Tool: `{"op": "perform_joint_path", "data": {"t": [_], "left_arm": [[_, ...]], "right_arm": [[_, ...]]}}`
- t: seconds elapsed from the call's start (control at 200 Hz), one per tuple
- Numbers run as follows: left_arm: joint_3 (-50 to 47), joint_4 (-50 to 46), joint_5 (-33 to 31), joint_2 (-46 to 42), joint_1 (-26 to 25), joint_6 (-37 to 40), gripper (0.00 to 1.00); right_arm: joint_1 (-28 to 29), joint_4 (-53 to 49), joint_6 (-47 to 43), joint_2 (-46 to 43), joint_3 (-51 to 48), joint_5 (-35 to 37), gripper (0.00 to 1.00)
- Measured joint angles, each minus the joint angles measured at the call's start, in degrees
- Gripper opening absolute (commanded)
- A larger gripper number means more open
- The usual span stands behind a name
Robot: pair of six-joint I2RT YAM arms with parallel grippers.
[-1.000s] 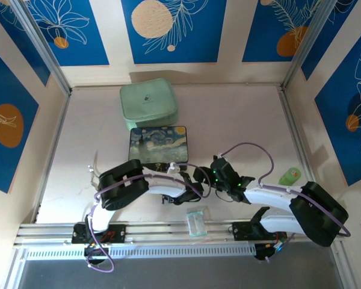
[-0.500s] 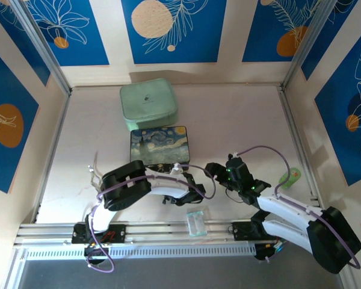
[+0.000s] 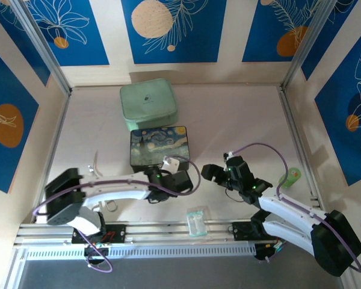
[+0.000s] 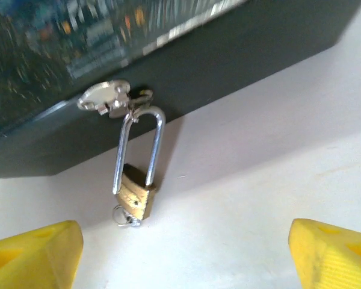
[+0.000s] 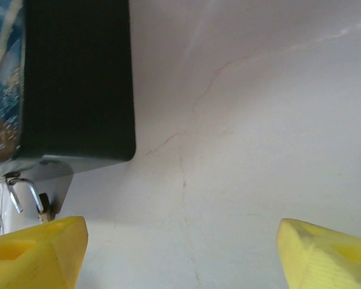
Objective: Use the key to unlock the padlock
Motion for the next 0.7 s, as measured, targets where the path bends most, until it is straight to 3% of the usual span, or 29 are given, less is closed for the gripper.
{"op": "perform_joint_path", "data": {"t": [0.18, 0.335, 0.485, 0.7], "left_arm": [[-5.01, 3.34, 3.76, -11.56, 9.40, 4.33, 0.89], [-6.82, 3.74, 5.27, -17.64, 17.57, 8.31, 0.88], [-9.99, 5.53, 8.81, -22.56, 24.61, 11.26, 0.87], [-12.24, 5.92, 11.17, -23.98, 28.17, 13.57, 0.88]], "right_arm": [[8.11, 1.18, 0.44, 7.17, 4.17, 1.22, 0.72], [16.96, 2.99, 2.25, 19.67, 11.17, 3.87, 0.68], [22.01, 6.47, 4.24, 31.17, 19.08, 5.07, 0.64], [24.72, 10.88, 5.95, 42.69, 26.47, 5.07, 0.57]]}}
